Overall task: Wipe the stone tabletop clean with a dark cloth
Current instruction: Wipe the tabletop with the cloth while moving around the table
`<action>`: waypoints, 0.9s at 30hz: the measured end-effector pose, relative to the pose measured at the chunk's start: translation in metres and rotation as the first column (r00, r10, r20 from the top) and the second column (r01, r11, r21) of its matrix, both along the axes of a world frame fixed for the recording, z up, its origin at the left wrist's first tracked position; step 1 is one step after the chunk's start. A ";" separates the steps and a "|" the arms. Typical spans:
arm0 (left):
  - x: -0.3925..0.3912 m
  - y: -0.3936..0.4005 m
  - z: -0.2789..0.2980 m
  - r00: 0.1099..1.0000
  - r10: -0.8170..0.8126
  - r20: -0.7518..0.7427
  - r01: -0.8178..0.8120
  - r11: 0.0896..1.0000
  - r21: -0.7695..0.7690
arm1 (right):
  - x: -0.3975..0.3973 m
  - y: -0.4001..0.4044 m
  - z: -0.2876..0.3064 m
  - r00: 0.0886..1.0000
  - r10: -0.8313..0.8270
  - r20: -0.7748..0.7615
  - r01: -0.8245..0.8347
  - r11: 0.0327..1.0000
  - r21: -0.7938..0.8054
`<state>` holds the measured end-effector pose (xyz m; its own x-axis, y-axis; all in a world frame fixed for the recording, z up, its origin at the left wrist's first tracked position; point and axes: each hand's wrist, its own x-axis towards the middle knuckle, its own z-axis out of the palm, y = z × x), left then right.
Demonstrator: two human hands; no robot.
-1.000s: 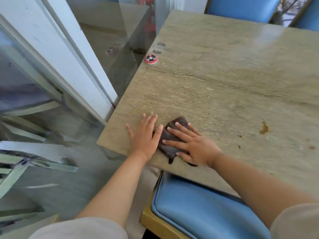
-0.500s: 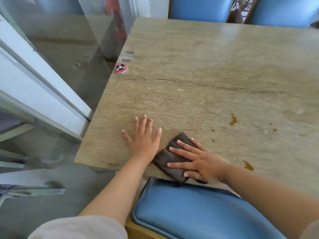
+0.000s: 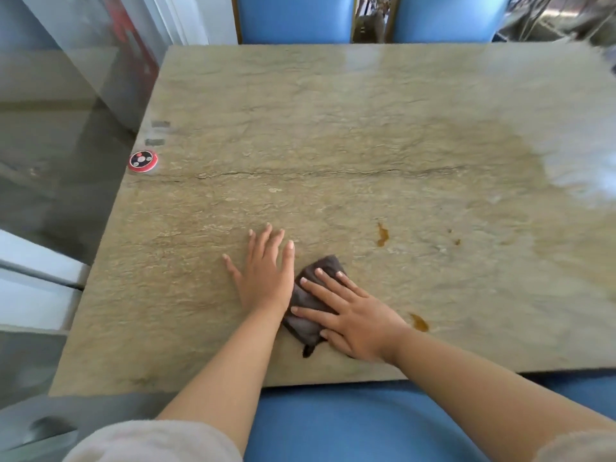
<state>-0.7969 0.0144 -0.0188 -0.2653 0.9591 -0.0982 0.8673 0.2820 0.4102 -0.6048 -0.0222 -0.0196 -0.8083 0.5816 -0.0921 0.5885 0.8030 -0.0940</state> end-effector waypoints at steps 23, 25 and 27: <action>0.002 -0.004 -0.004 0.999 -0.014 -0.034 0.017 0.996 0.084 | 0.025 -0.030 0.001 1.000 0.002 -0.007 -0.003 0.998 -0.055; 0.002 -0.004 -0.003 0.997 -0.043 -0.063 0.046 0.998 0.040 | 0.057 -0.030 0.005 0.995 0.094 0.033 -0.092 0.995 -0.047; 0.003 -0.004 -0.003 0.989 -0.088 -0.115 0.086 0.996 -0.023 | 0.076 -0.020 0.003 0.993 -0.114 0.041 0.115 0.993 -0.006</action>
